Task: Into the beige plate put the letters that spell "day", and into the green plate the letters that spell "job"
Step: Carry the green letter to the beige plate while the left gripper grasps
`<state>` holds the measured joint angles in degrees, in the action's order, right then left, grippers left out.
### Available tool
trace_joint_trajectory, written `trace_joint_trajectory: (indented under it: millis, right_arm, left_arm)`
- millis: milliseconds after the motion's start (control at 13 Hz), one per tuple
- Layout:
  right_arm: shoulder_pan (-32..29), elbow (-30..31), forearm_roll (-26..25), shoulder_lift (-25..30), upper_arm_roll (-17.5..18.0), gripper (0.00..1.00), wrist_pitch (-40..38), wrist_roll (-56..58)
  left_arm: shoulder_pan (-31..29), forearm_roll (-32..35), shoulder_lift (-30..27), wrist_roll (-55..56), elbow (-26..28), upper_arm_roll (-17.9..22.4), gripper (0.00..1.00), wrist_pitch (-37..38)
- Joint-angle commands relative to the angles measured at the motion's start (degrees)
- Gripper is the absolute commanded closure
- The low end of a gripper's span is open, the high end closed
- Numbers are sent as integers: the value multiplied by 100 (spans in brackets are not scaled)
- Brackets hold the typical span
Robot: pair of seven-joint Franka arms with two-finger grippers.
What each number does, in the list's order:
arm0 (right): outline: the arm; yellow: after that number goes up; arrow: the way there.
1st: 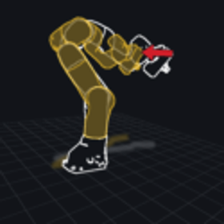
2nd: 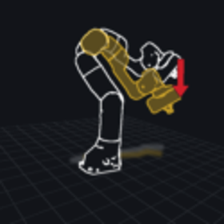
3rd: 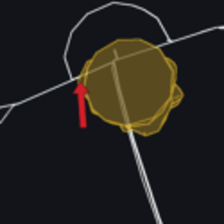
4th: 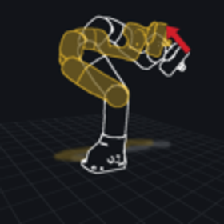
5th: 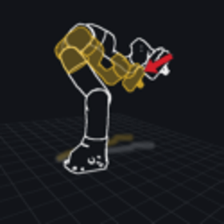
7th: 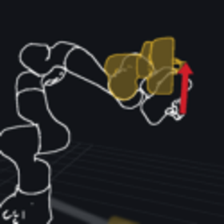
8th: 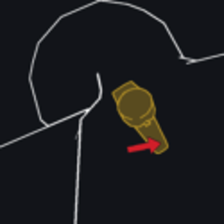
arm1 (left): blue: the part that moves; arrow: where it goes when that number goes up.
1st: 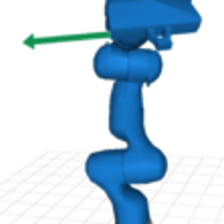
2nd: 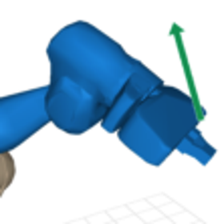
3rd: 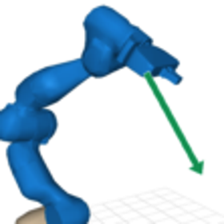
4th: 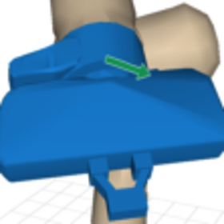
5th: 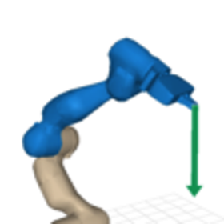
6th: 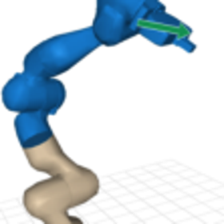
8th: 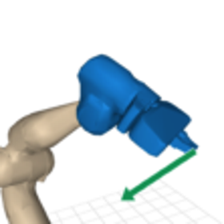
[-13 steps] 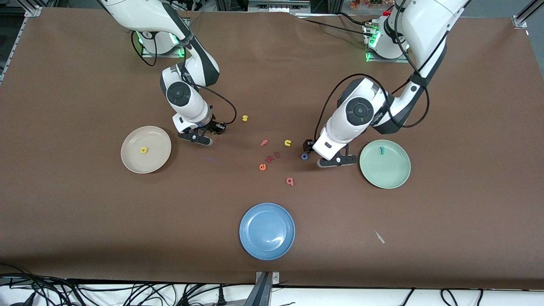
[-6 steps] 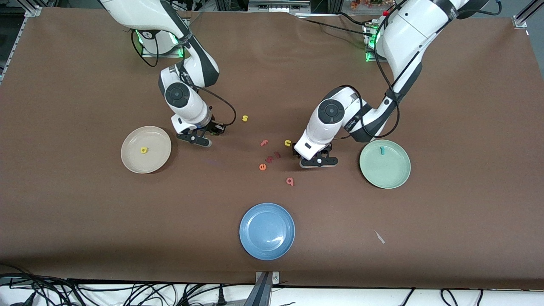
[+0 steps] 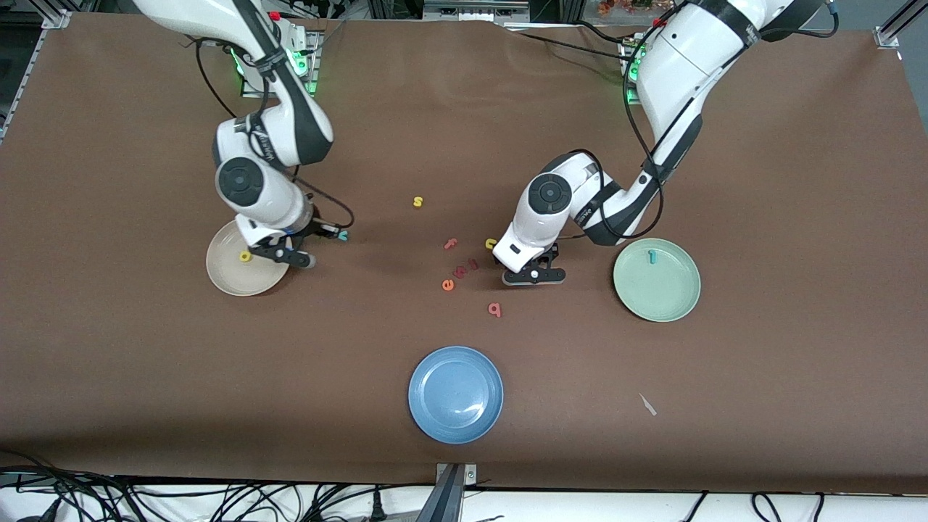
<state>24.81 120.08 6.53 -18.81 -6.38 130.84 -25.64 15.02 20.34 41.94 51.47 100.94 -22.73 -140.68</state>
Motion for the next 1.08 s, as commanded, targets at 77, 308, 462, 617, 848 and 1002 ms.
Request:
trace_joint_trajectory:
  millis: [77, 308, 462, 617, 848, 1002]
  right_arm:
    - [-159, -11, 41, -61, -416, 84, -68, 1172]
    - [-537, -169, 50, -263, -417, 84, -59, 1779]
    - [-775, -169, 58, -325, -408, 84, -32, 2131]
    - [-784, -265, 41, -448, -408, 83, -50, 2255]
    - [-758, -336, 76, -510, -399, 0, -129, 2274]
    - [-741, -345, 85, -440, -346, 0, -269, 2117]
  left_arm:
    - [80, 207, 78, 109, -153, 84, 43, 14]
    - [80, 207, 87, 108, -153, 102, 45, 14]
    - [80, 207, 87, 108, -153, 102, 47, 14]
    - [80, 207, 121, 108, -153, 111, 47, 14]
    - [89, 207, 130, 108, -153, 128, 50, 14]
    - [89, 224, 157, 108, -153, 137, 59, 14]
